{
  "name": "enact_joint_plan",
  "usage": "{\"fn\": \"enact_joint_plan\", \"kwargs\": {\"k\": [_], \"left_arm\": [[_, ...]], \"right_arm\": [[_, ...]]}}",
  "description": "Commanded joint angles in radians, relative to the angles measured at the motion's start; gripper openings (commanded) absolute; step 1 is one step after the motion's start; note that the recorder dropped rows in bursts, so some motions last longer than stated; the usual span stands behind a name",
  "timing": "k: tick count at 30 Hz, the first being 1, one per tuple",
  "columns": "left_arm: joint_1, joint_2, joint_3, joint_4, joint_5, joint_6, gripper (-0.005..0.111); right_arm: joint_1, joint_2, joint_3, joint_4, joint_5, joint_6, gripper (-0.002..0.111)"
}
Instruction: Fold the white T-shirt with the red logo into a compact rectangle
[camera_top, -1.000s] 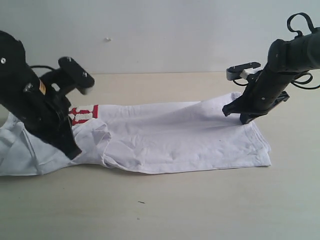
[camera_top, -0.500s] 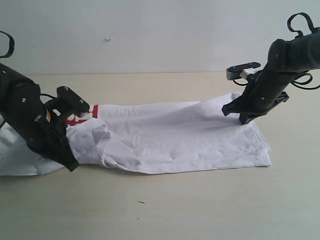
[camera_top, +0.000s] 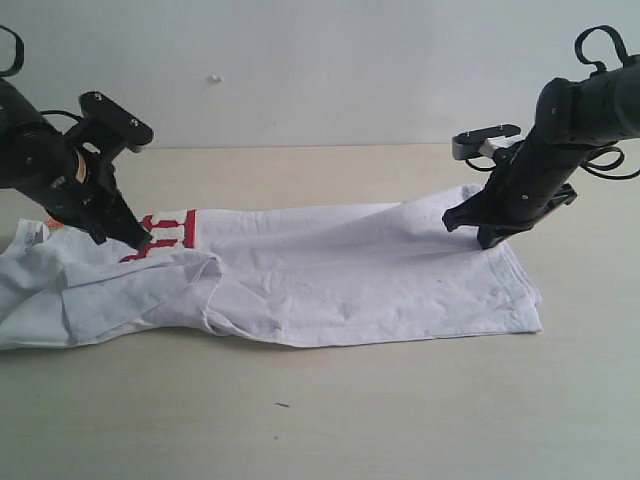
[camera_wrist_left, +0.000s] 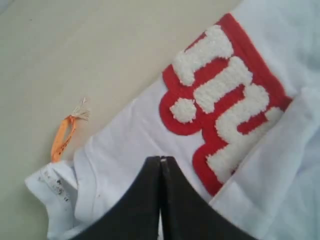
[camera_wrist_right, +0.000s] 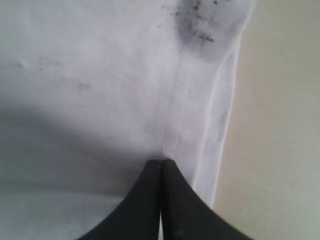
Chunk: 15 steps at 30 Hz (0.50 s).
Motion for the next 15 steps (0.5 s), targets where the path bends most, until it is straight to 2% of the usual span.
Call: {"fn": "enact_joint_plan", "kwargs": {"k": [1,2,3,6,8,12,15], "left_arm": [[0.001,-0.057,-0.009,-0.308,0.133,0.262,0.0],[0.007,-0.037,-0.009,-0.506,0.196,0.443,0.0],[0.007,-0.013,-0.009,-0.589,0.233,0.528,0.0],[0.007,0.054,-0.009,-0.591,0.196,0.518,0.0],[0.016,0.09,-0.009,-0.502,0.104,0.404,0.001],[0.039,0.117,-0.019,-0.2,-0.029,0.134,0.023],[0.064,0.128,-0.051,-0.169,-0.033,0.099,0.024]], "right_arm": [[-0.003,-0.005,0.009,0.009,-0.005,-0.009,0.0],[-0.003,-0.005,0.009,0.009,-0.003,-0.009,0.0],[-0.003,-0.005,0.009,0.009,0.005,-0.009,0.0],[-0.003,-0.005,0.009,0.012,0.012,-0.009,0.0],[-0.003,-0.005,0.009,0.023,0.012,-0.009,0.0],[-0.003,-0.005,0.009,0.028,0.005,-0.009,0.0],[-0.003,-0.005,0.009,0.027,0.003,-0.011,0.0]]}}
